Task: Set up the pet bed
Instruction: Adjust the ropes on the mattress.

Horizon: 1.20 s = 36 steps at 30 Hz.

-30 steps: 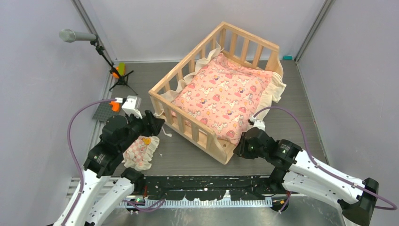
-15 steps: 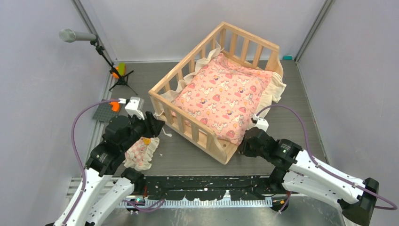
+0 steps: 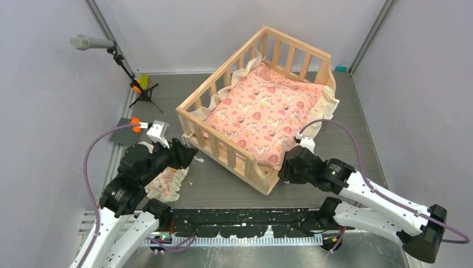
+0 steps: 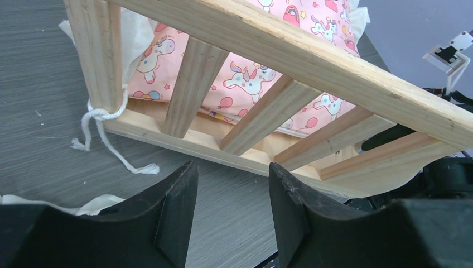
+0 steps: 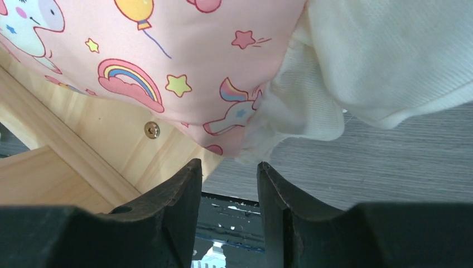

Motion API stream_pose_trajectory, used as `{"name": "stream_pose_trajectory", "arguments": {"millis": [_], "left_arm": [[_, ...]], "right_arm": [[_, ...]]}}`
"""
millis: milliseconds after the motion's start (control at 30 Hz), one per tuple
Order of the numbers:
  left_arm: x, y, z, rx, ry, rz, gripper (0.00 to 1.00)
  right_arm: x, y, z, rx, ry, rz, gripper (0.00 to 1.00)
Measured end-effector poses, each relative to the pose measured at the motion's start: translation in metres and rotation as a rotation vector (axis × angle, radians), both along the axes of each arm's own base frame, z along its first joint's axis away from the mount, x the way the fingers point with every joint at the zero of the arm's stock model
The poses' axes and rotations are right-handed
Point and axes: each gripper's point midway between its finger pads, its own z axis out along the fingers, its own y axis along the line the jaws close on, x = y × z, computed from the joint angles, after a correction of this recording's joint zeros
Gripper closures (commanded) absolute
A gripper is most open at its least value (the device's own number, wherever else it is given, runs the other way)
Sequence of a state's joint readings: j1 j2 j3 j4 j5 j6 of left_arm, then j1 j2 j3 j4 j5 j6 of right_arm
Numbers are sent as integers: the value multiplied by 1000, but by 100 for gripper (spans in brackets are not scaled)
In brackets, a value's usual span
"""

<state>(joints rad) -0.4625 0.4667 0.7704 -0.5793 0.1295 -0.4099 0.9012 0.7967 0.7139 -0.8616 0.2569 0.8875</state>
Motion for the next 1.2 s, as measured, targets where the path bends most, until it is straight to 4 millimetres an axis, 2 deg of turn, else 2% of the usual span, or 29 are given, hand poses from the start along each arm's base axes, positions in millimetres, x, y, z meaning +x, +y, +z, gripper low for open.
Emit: {"name": "stream_pose_trajectory", "arguments": {"millis": [133, 367, 500, 633, 767, 867, 967, 1100, 1200], "left_arm": [[-2, -1, 4, -7, -11, -10, 48], [-5, -3, 29, -32, -64, -30, 47], [-4, -4, 47, -33, -110, -45, 46], [0, -10, 65, -30, -154, -73, 46], [8, -20, 93, -28, -204, -117, 45], [20, -31, 122, -31, -255, -153, 45], [33, -45, 139, -36, -284, -195, 45], [44, -74, 146, -27, -301, -269, 45], [42, -108, 137, 11, -289, -346, 51]], "right_arm": [[5, 3, -4, -22, -2, 4, 59], [14, 2, -10, -74, -22, 6, 90], [18, 2, -4, -84, -47, 13, 100], [26, 11, 18, -51, -87, 27, 100], [36, 24, 44, -14, -123, 47, 100], [47, 34, 60, 14, -132, 55, 100], [59, 42, 68, 37, -123, 52, 100], [77, 50, 78, 86, -102, 40, 100], [88, 53, 88, 137, -97, 29, 100]]}}
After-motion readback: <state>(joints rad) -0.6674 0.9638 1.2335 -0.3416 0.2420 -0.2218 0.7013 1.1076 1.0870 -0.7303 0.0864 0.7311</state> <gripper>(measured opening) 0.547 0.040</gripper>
